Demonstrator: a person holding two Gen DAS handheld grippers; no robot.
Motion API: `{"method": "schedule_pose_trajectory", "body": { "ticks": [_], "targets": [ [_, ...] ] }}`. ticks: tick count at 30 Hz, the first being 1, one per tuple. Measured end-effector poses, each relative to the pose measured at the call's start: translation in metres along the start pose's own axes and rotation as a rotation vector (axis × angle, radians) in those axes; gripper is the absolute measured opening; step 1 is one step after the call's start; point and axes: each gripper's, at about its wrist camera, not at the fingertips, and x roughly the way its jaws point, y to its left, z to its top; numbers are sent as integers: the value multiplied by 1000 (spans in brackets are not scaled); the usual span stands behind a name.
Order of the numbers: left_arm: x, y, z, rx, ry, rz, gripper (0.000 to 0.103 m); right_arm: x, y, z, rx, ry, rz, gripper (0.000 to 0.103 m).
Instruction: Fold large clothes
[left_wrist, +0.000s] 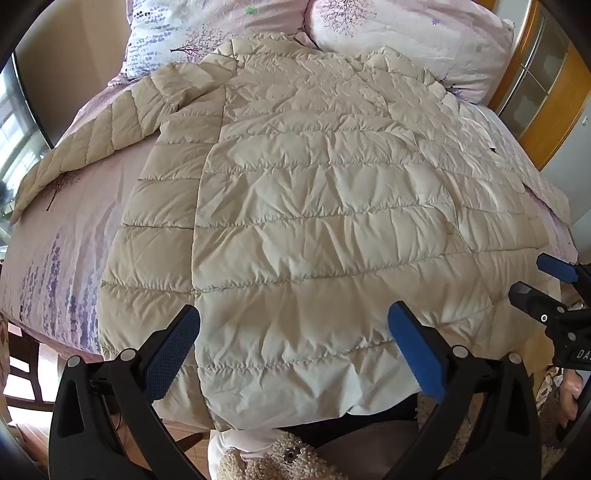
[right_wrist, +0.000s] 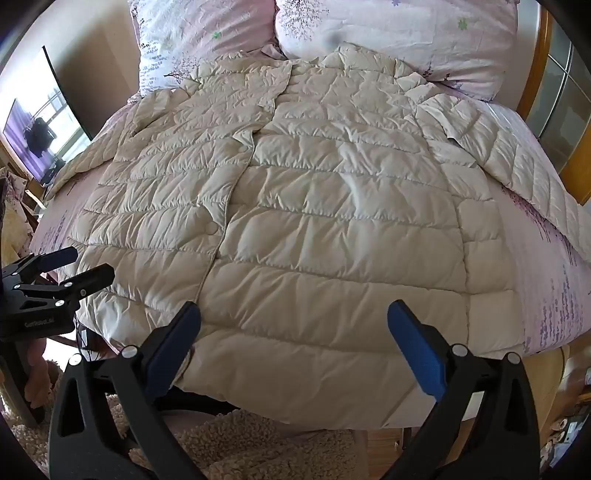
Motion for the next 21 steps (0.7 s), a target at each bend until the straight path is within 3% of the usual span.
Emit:
{"method": "schedule_pose_trajectory", "body": {
  "ticks": [21],
  "targets": [
    [2, 0, 1, -5, 6, -4, 102, 3, -2, 0, 4, -2, -6, 101]
  ]
}}
